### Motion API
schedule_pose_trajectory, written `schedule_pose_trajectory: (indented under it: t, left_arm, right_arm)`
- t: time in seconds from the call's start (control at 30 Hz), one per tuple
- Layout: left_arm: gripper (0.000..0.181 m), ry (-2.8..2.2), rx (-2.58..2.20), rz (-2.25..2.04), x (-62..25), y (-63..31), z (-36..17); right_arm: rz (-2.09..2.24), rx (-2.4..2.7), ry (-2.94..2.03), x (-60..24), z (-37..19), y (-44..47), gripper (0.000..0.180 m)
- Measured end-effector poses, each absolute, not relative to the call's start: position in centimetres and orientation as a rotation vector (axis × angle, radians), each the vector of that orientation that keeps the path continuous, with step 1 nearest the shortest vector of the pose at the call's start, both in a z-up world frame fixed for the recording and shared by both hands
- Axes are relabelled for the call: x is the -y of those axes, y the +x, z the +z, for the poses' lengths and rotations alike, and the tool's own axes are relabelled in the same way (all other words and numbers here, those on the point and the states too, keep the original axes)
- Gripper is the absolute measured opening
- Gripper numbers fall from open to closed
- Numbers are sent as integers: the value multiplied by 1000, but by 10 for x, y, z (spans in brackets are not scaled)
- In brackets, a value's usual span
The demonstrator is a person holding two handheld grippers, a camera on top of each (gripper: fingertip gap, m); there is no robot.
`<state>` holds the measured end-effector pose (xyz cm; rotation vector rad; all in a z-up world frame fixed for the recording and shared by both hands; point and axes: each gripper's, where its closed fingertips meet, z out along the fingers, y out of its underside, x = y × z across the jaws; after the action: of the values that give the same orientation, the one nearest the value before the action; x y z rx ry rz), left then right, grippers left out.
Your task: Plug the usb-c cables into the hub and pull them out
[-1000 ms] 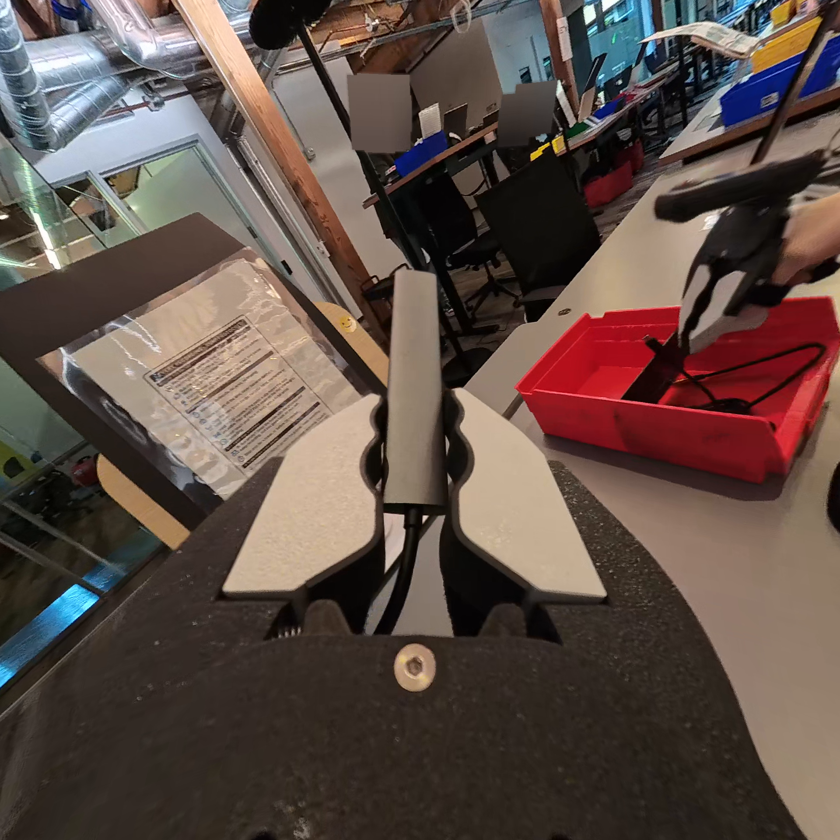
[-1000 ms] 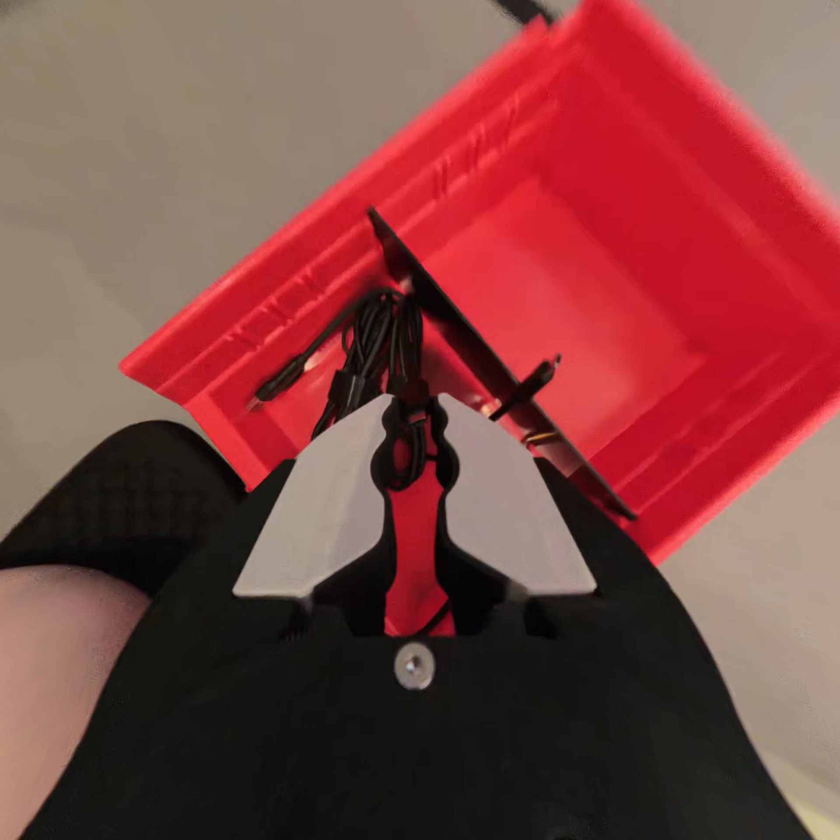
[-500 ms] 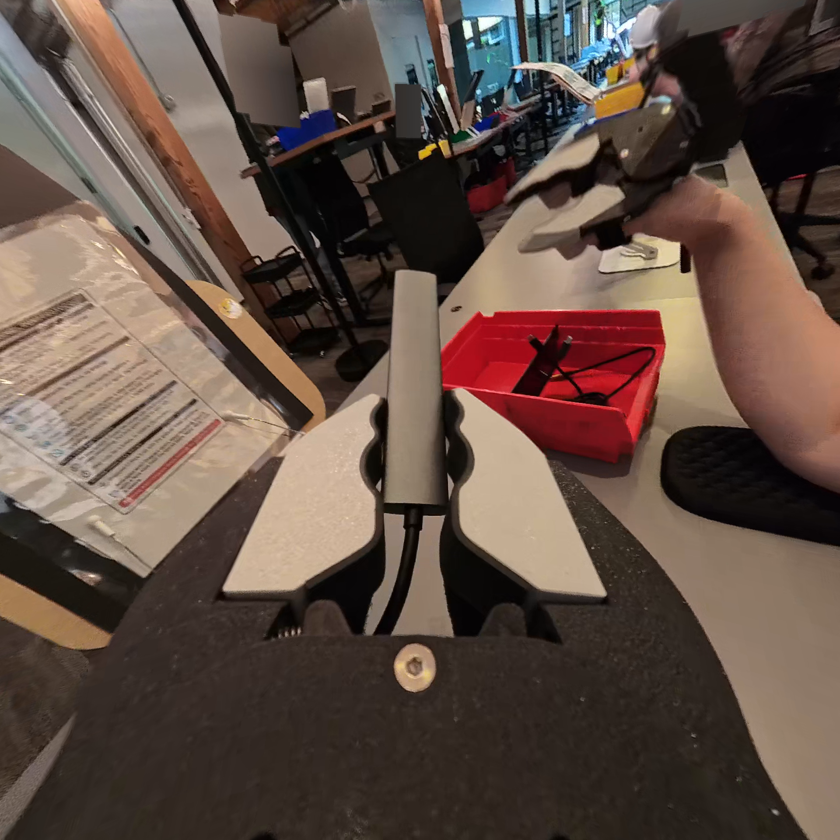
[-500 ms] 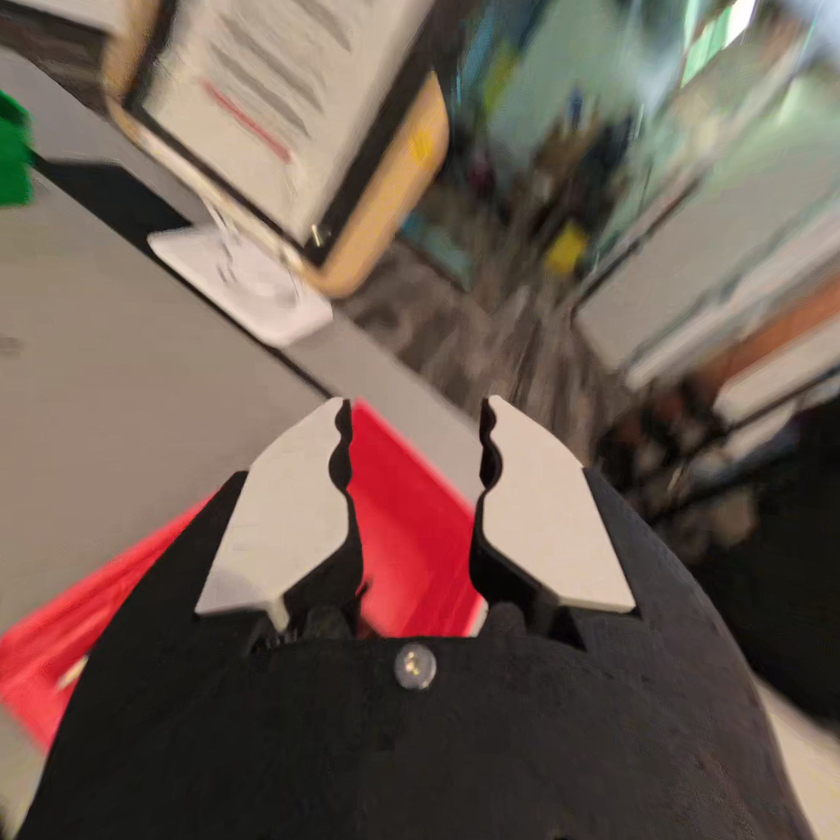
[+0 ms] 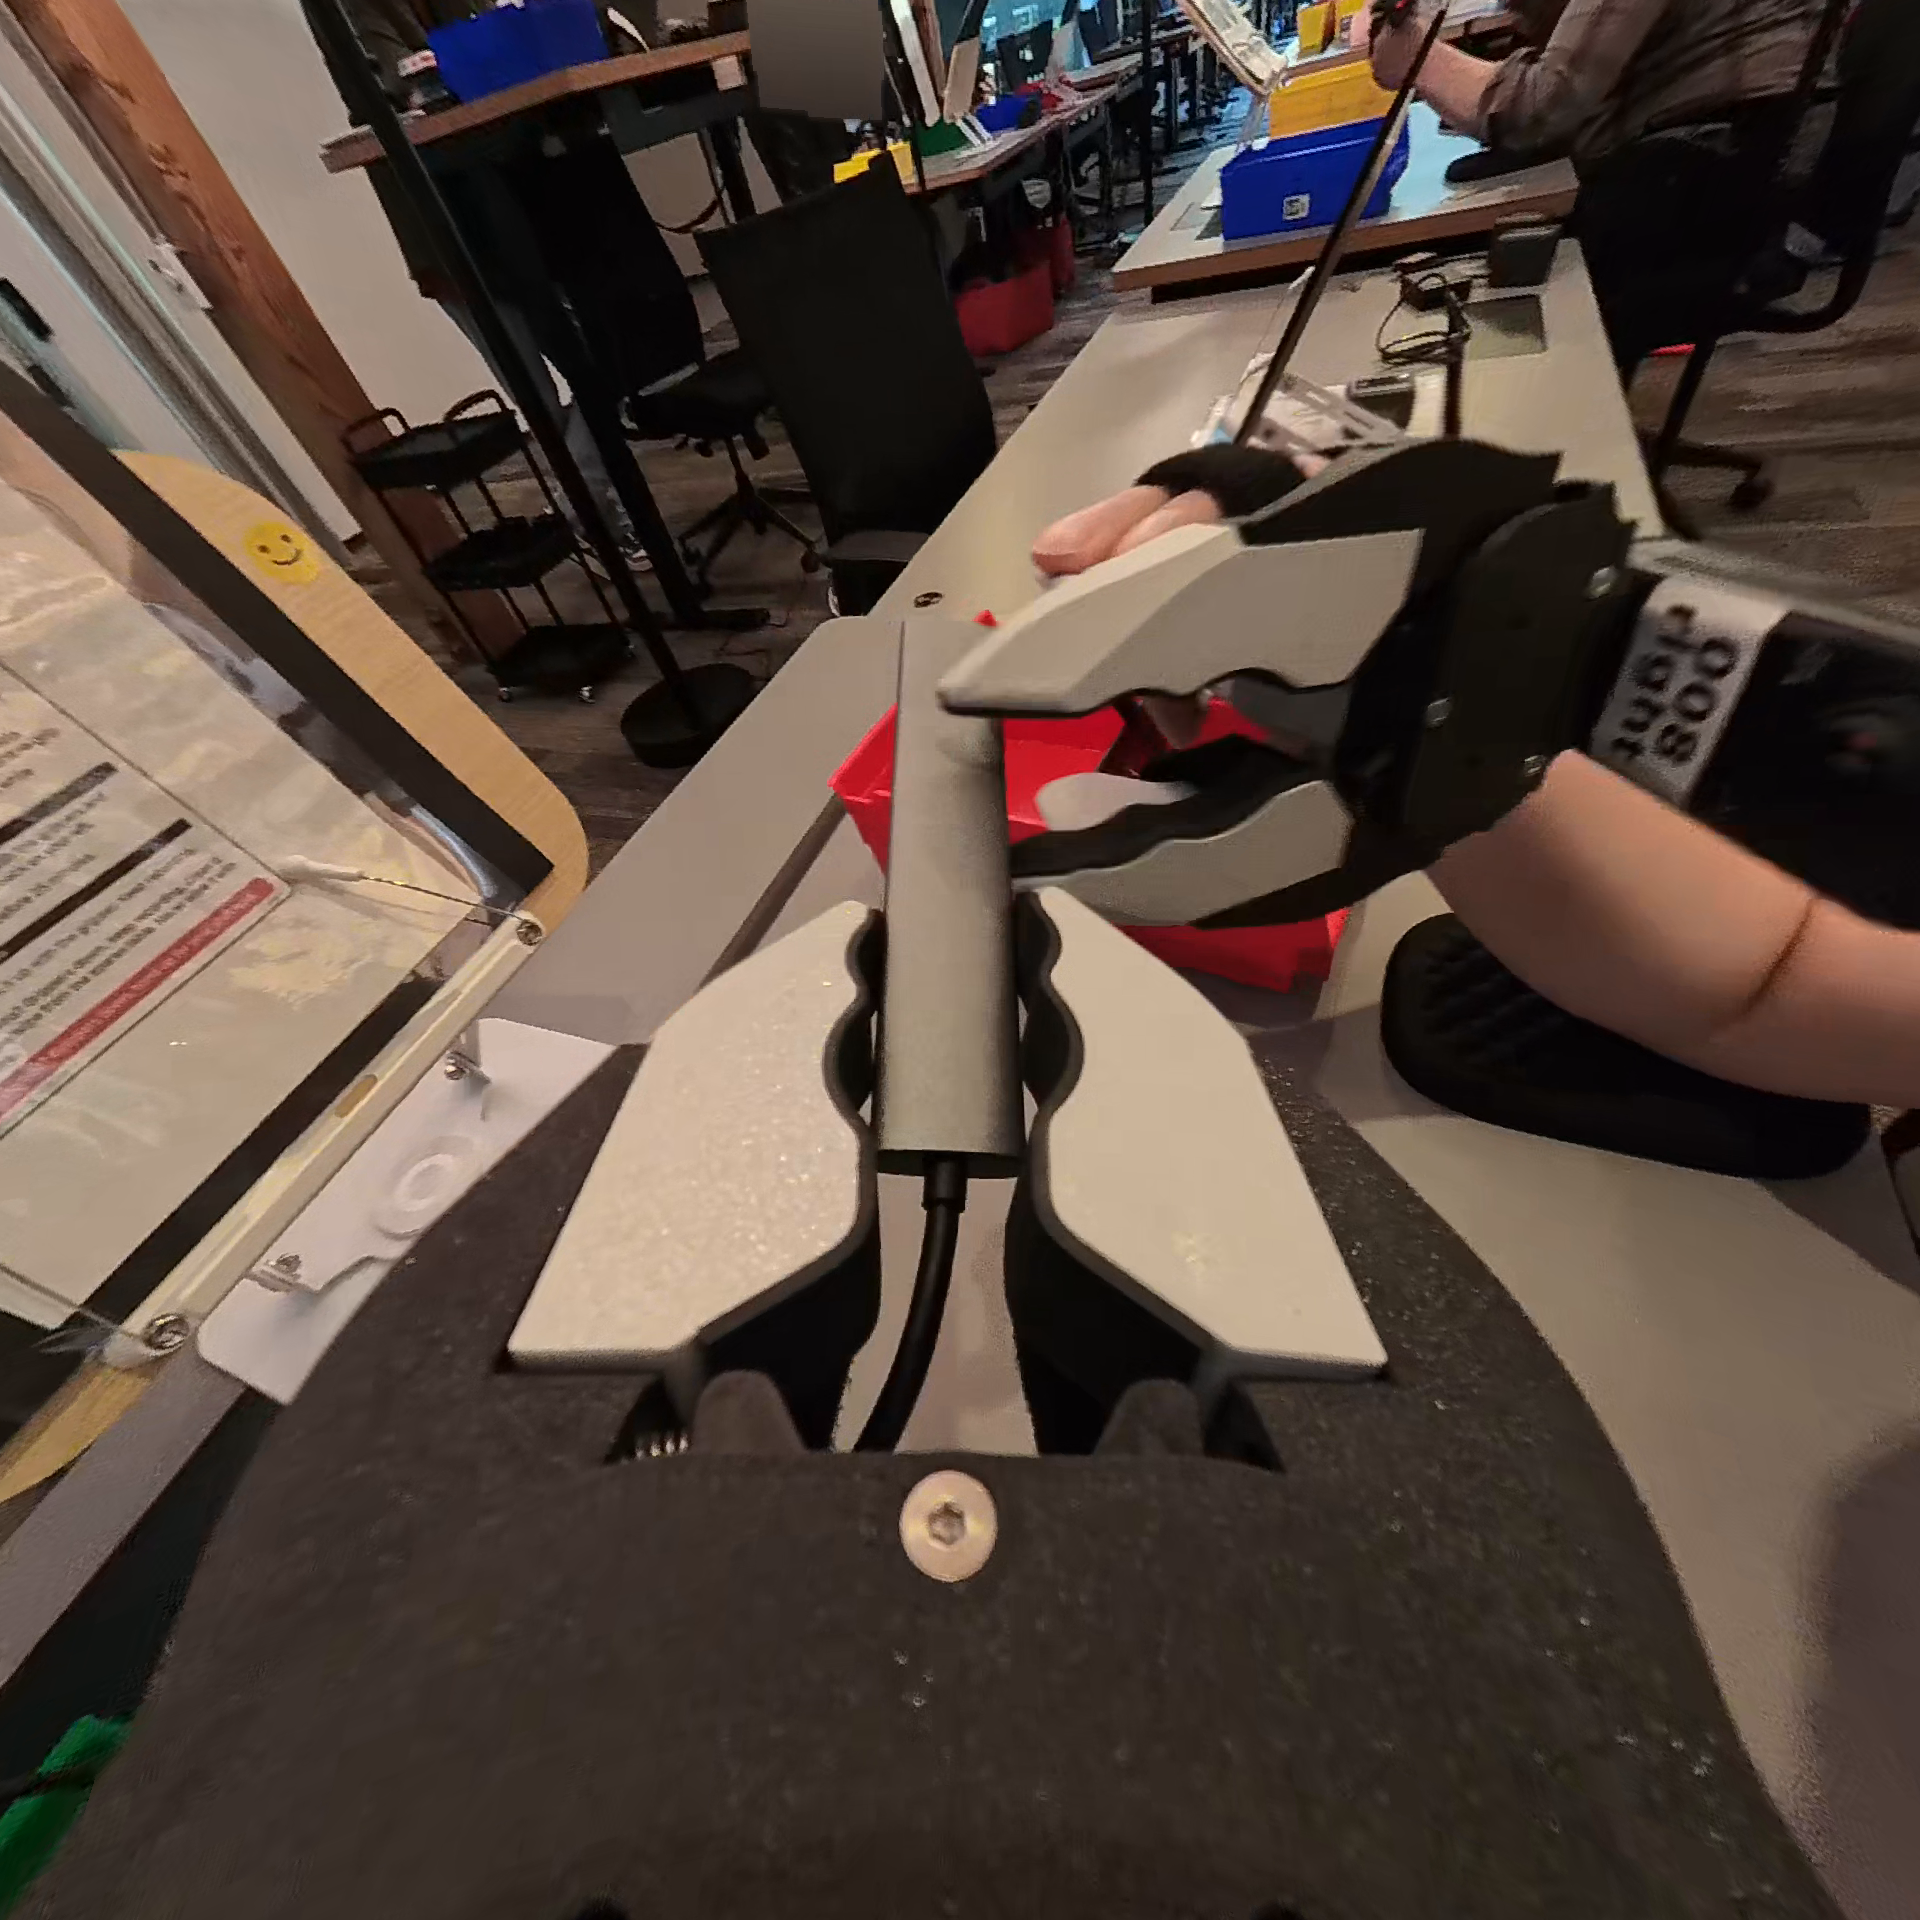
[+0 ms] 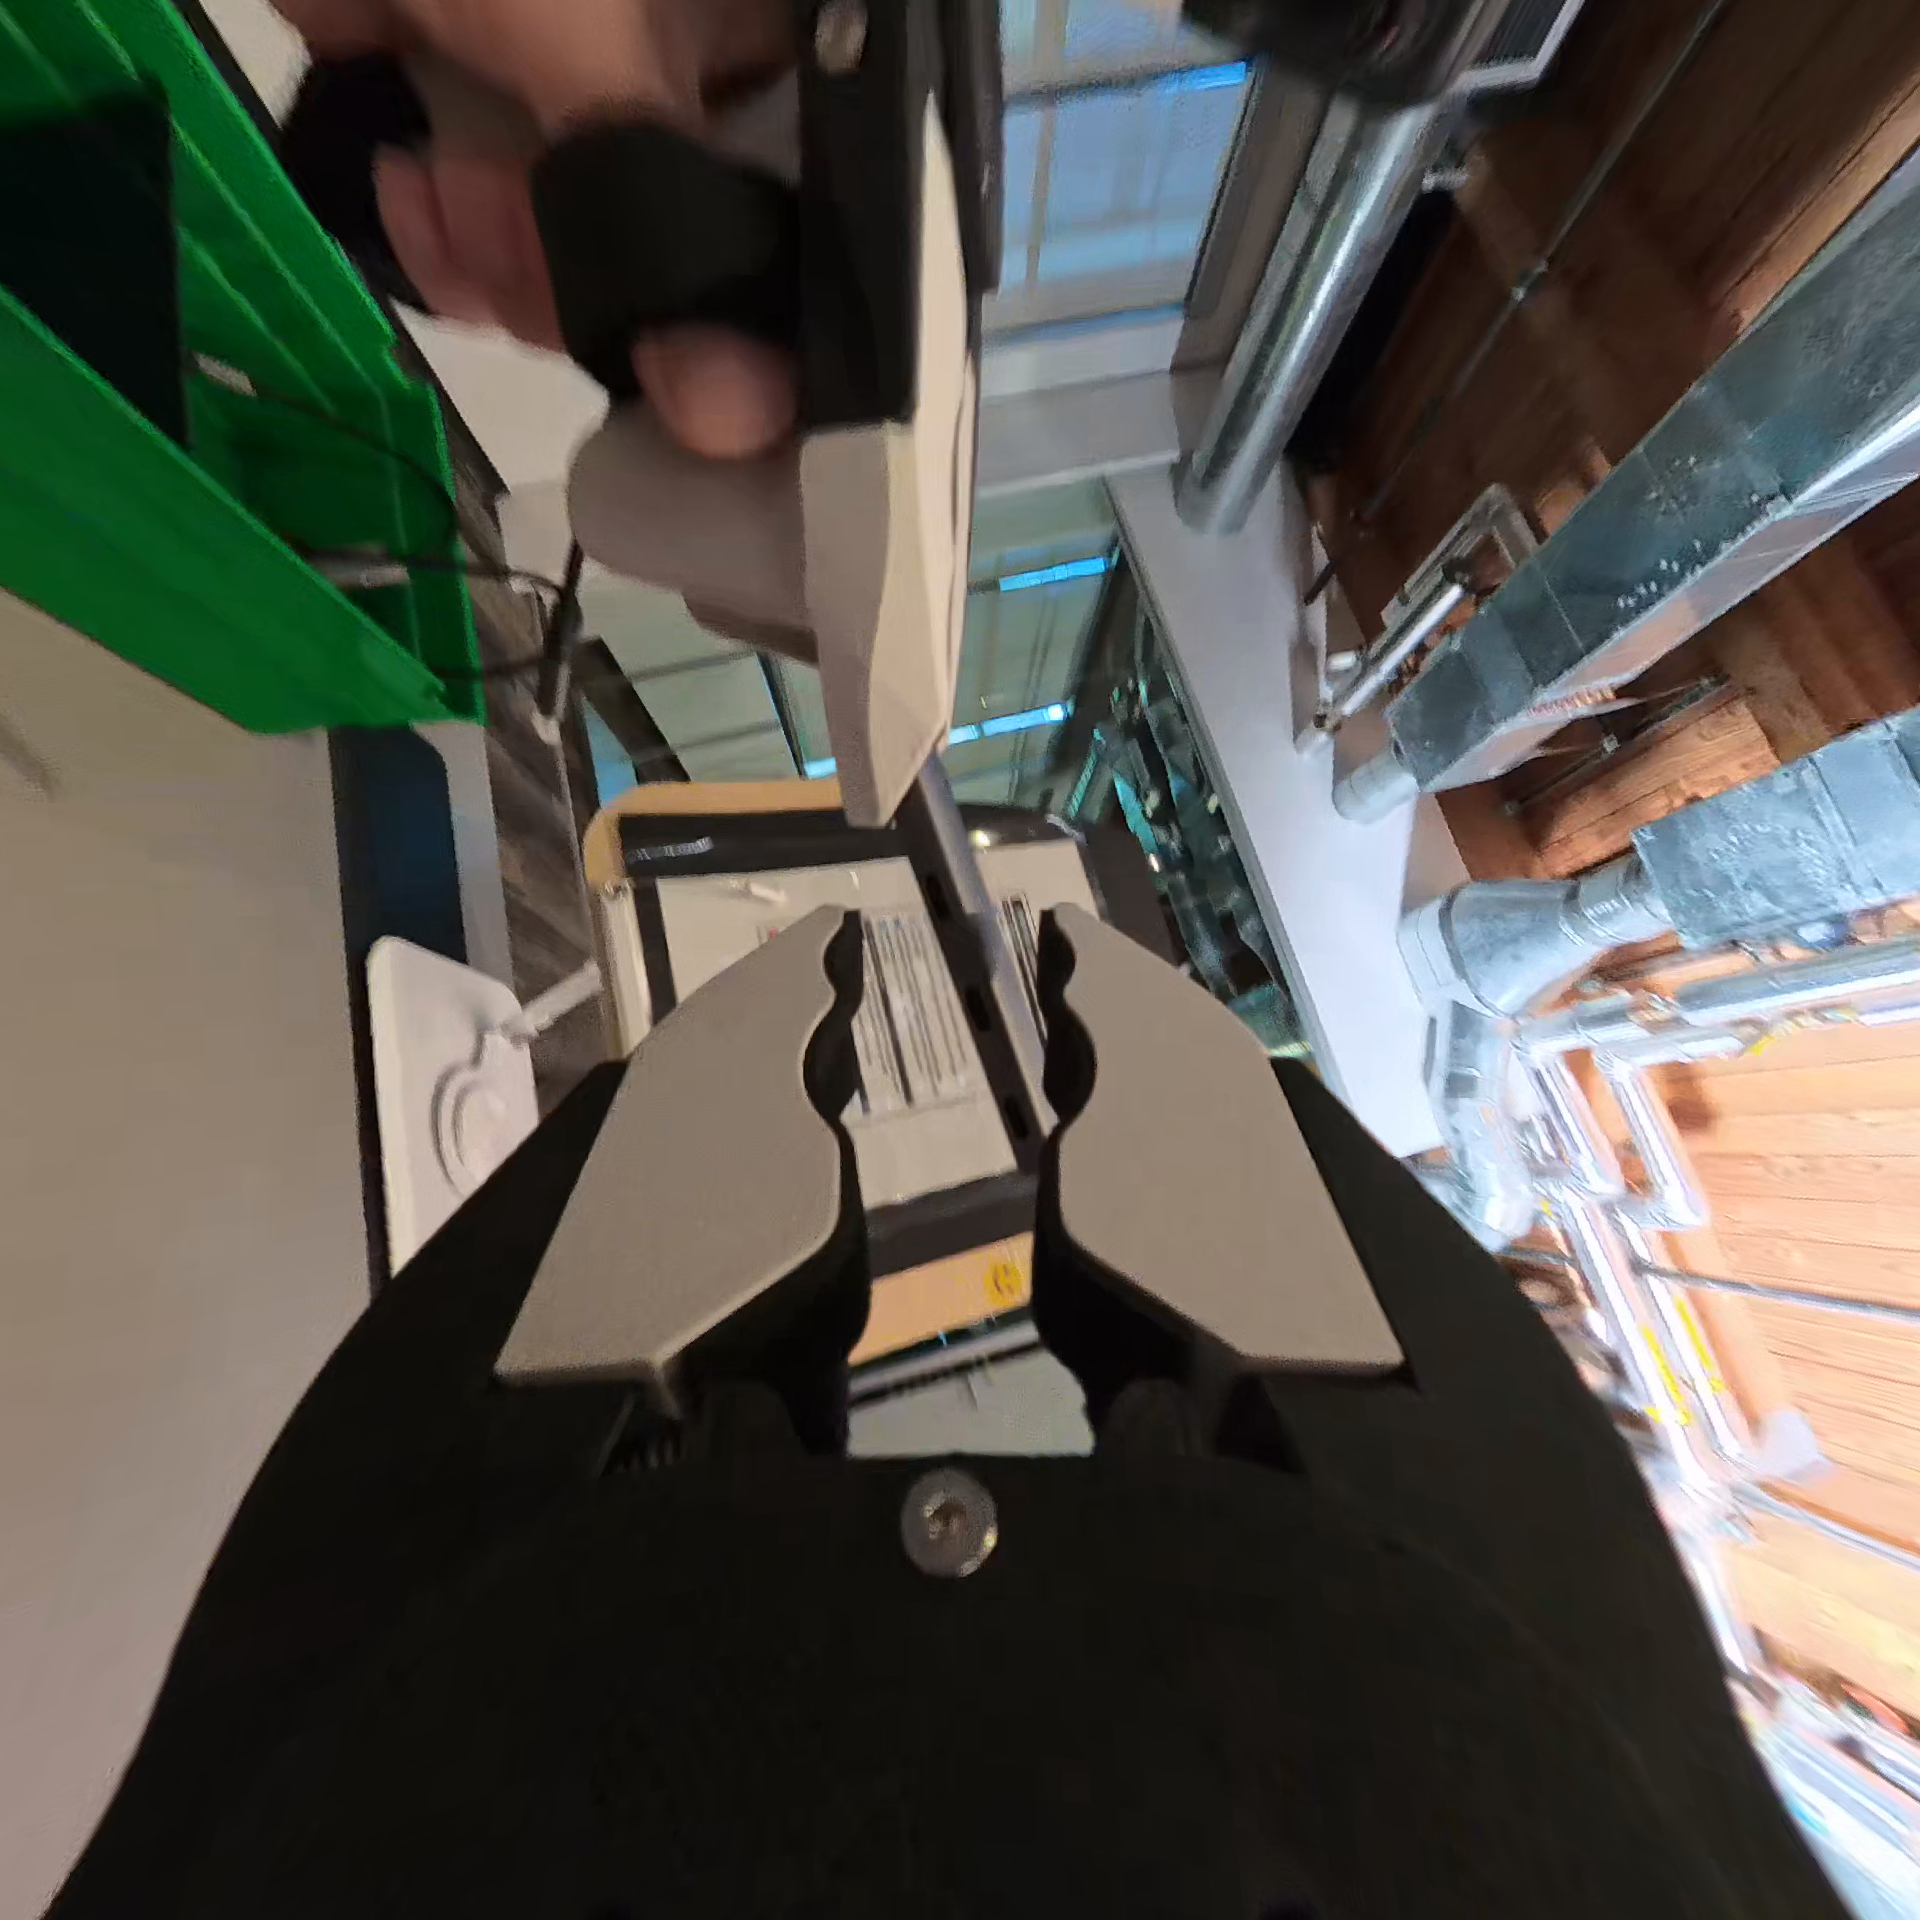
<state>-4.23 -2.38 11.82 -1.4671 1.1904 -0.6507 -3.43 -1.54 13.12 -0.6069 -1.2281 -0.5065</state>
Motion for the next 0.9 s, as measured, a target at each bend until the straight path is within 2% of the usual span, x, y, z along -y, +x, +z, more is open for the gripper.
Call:
schedule_pose_trajectory:
  t: [0.03, 0.07, 0.1, 0.17, 0.2, 0.23, 0.27, 0.33, 0.43, 0.6, 0.9]
  left_arm:
    - [23, -1470, -1201, -674, 26, -40, 117]
    - [23, -1482, -1211, -702, 29, -39, 115]
    - [23, -1502, -1218, -725, 29, -38, 113]
    - [24, -1515, -1193, -795, 30, -36, 114]
    - [39, -1507, -1158, -821, 29, -36, 119]
    - [67, -1493, -1113, -825, 26, -38, 126]
    - [79, -1474, -1066, -813, 23, -42, 133]
    - [81, -1412, -995, -782, 23, -54, 150]
    - [74, -1319, -939, -769, 29, -67, 170]
    - [70, -1359, -936, -691, 19, -75, 164]
    - [68, -1415, -961, -700, 15, -71, 153]
  right_arm:
    - [-551, 1218, -623, 9, 130, -32, 32]
    - [-582, 1215, -631, 5, 129, -30, 27]
    - [-596, 1204, -620, 5, 131, -29, 14]
    - [-560, 1251, -660, 4, 126, -26, 12]
    - [-543, 1247, -716, -1, 127, -19, 11]
    - [-543, 1221, -782, -9, 130, -5, 11]
    - [-543, 1195, -866, -20, 133, 16, 11]
    - [-547, 1111, -1068, -42, 134, 78, 11]
    - [-447, 1003, -1347, -52, 117, 169, 11]
    - [-417, 891, -1735, -48, 53, 280, 11]
    - [-400, 945, -2049, -89, -53, 313, 13]
